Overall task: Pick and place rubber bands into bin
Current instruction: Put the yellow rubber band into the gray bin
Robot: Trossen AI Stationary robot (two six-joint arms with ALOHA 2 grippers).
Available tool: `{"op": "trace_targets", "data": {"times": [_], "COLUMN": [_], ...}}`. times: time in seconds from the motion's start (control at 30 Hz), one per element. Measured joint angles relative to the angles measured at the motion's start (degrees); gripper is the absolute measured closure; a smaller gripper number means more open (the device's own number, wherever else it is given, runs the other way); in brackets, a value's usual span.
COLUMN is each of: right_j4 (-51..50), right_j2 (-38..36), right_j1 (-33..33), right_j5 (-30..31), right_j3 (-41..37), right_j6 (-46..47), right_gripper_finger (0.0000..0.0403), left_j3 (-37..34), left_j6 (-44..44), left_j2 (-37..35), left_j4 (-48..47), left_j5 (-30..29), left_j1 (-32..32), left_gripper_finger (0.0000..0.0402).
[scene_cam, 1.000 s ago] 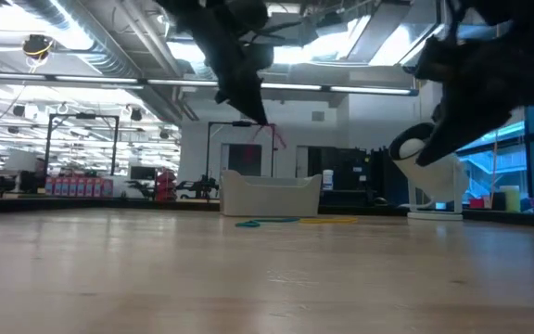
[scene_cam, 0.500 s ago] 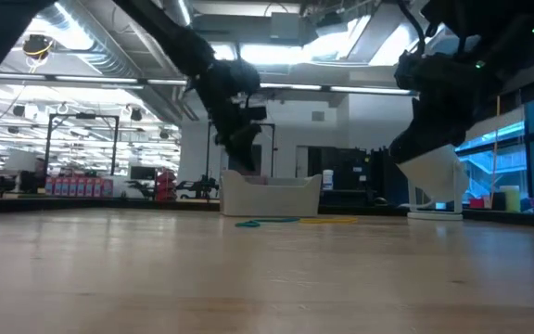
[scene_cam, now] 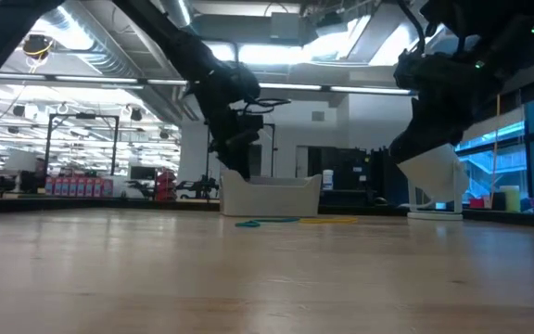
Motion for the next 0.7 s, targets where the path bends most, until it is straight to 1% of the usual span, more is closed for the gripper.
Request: {"op": "trace_targets", "data": {"times": [0.1, 0.17, 0.23, 0.33, 0.4, 0.47, 0.57, 0.6, 0.63, 0.7], "right_j4": [0.05, 0.10, 0.05, -0.10, -0.21, -0.23, -0.22, -0.19, -0.17, -0.13], "right_j2": [0.01, 0.02, 0.02, 0.02, 0.02, 0.02, 0.02, 0.02, 0.02, 0.02], "right_j1": [0.00, 0.00, 0.02, 0.34, 1.41, 2.64, 4.04, 4.29, 4.52, 4.59], "right_j5": [-0.01, -0.45, -1.68, -3.05, -3.17, -3.60, -3.73, -3.71, -3.71, -3.67], "right_j3": [0.00, 0.00, 0.00, 0.00, 0.00, 0.00, 0.00, 0.00, 0.00, 0.00], "right_j6": [-2.26, -1.84, -0.31, 1.68, 1.94, 0.04, -1.77, -2.11, -2.28, -2.36], "right_gripper_finger": [0.0395, 0.0395, 0.0395, 0.0396, 0.0399, 0.0400, 0.0396, 0.0394, 0.0392, 0.0390], "left_j3": [0.00, 0.00, 0.00, 0.00, 0.00, 0.00, -0.23, -1.13, -2.58, -6.36], "left_j6": [-0.40, -1.85, -5.11, -12.11, -16.01, -19.21, -22.75, -23.74, -24.97, -28.31], "left_j2": [-1.56, -3.54, -6.19, -10.82, -13.92, -16.76, -20.12, -21.18, -22.28, -24.20], "left_j4": [-0.06, 0.07, -0.28, -2.04, -4.71, -8.53, -13.92, -14.16, -13.90, -13.20], "left_j5": [-0.47, -0.49, -0.62, -1.65, -3.82, -6.50, -9.87, -10.03, -9.78, -8.04], "left_j1": [-0.04, -0.29, -0.64, -2.11, -3.90, -6.09, -10.40, -11.94, -13.43, -16.24], "left_gripper_finger": [0.0293, 0.0281, 0.0274, 0.0277, 0.0289, 0.0311, 0.0363, 0.0381, 0.0390, 0.0396]}}
